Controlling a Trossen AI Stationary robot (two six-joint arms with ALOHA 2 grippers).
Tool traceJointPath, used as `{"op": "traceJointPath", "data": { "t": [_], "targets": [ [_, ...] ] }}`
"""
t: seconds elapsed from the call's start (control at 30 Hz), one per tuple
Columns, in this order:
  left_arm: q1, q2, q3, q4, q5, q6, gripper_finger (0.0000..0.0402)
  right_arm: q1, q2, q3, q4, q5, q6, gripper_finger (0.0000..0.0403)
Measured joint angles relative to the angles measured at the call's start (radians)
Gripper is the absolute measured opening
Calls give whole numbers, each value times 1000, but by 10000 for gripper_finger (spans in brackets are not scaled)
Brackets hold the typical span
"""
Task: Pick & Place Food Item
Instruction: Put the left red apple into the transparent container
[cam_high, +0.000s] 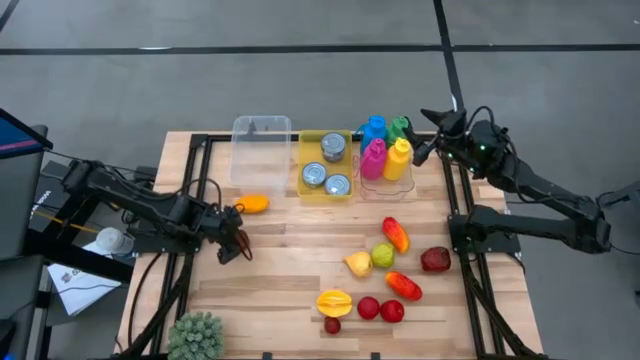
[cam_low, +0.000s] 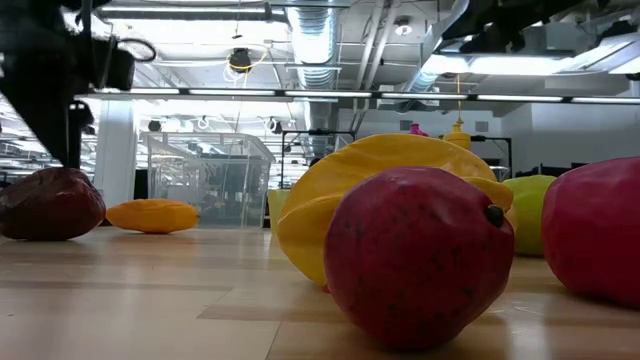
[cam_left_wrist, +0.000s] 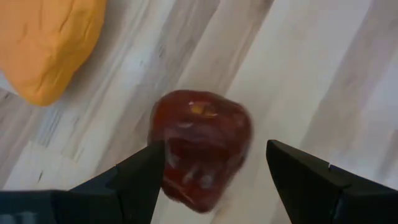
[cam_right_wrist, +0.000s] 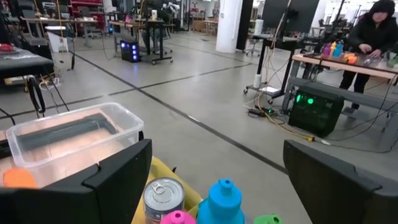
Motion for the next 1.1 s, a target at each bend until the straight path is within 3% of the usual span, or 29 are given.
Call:
{"op": "traceJointPath", "data": {
  "t": [0.27,0.5,0.83,1.1],
  "targets": [
    [0,-2,-117,154,-2,-10,269,0,6,0,14,0,50,354],
    [0,-3,-144,167,-2,-21,267,0,5,0,14,0,51,354],
    [1,-6,-146,178,20,-24,183,15,5,0,15,0,80,354],
    [0,-2,-128,199,23,-45,178,83,5,0,21,0,68,354]
  ]
}}
